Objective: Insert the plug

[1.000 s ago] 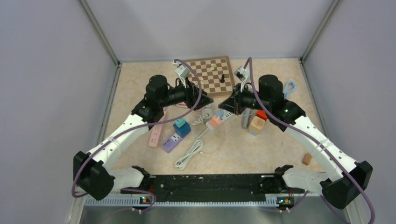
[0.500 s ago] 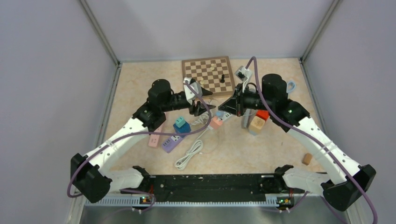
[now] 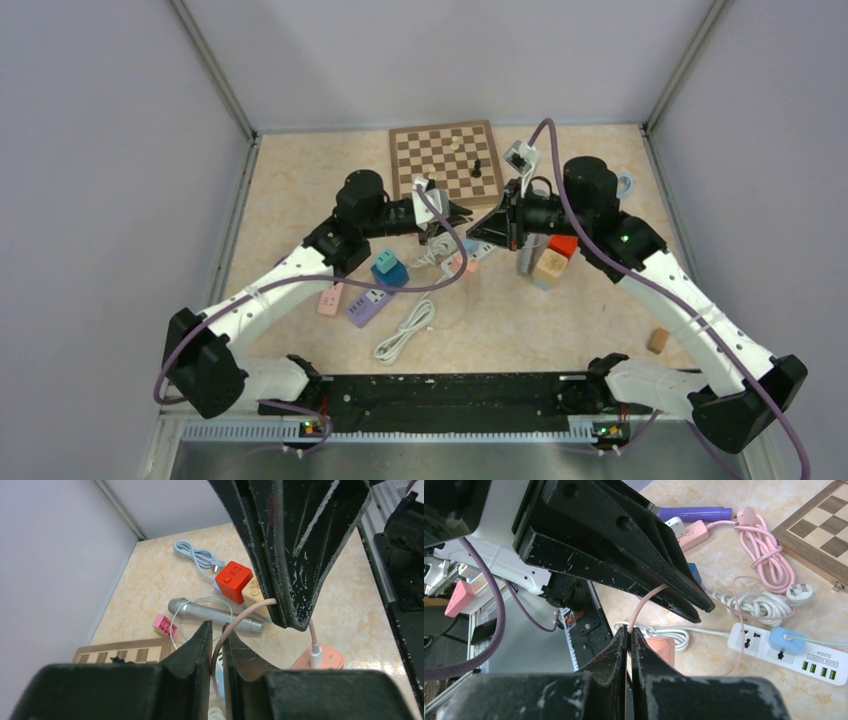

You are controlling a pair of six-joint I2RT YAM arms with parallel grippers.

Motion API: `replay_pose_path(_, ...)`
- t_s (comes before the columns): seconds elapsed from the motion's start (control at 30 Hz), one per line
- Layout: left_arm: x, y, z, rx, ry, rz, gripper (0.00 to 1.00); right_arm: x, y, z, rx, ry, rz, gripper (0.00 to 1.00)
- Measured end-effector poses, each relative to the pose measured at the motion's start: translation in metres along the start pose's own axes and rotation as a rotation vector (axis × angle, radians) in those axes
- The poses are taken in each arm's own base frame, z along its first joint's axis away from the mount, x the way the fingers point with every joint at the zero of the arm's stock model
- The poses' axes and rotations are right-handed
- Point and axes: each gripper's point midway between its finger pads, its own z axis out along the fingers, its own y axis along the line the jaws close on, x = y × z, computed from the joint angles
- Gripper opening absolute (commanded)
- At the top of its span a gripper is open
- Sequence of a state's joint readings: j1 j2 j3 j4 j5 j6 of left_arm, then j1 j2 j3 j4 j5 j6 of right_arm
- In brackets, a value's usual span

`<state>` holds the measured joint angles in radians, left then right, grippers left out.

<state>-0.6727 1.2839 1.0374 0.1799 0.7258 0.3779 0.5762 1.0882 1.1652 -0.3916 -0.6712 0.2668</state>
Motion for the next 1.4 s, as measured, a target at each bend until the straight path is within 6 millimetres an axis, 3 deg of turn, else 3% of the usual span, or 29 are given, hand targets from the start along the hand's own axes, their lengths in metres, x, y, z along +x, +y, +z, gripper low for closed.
replay_pose_path(0.07,-0.002,-0.001,0.001,0.006,-0.005,0.017,0.02,-0.001,0.0,0.0,0.004,-0.004,0.004,0.0)
replay_pose_path(0.17,-0.006,0.0,0.001,0.01,-0.01,0.038,0.0,-0.002,-0.002,0.0,0.018,-0.009,0.008,0.03)
replay_pose_path(0.47,-0.018,0.005,0.0,-0.023,-0.022,0.07,0.0,-0.003,-0.016,-0.003,0.101,-0.039,-0.005,0.69)
replay_pose_path(0.53,-0.024,0.006,-0.001,-0.032,-0.032,0.081,0.0,0.0,-0.018,-0.006,0.121,-0.044,-0.018,0.76)
replay_pose_path(0.67,-0.036,0.01,-0.002,-0.048,-0.048,0.099,0.0,0.003,-0.022,-0.007,0.158,-0.048,-0.053,0.79)
replay_pose_path(1.1,-0.047,0.022,-0.004,-0.094,-0.039,0.126,0.0,0.029,-0.037,0.014,0.241,0.05,-0.135,0.64)
replay_pose_path(1.23,-0.048,0.025,-0.005,-0.111,-0.028,0.122,0.0,0.035,-0.04,0.016,0.248,0.064,-0.16,0.41)
replay_pose_path(1.37,-0.048,0.028,-0.005,-0.12,-0.019,0.118,0.0,0.037,-0.046,0.019,0.262,0.071,-0.163,0.04)
replay_pose_path(1.4,-0.047,0.028,-0.005,-0.122,-0.016,0.116,0.0,0.038,-0.048,0.02,0.269,0.072,-0.159,0.0)
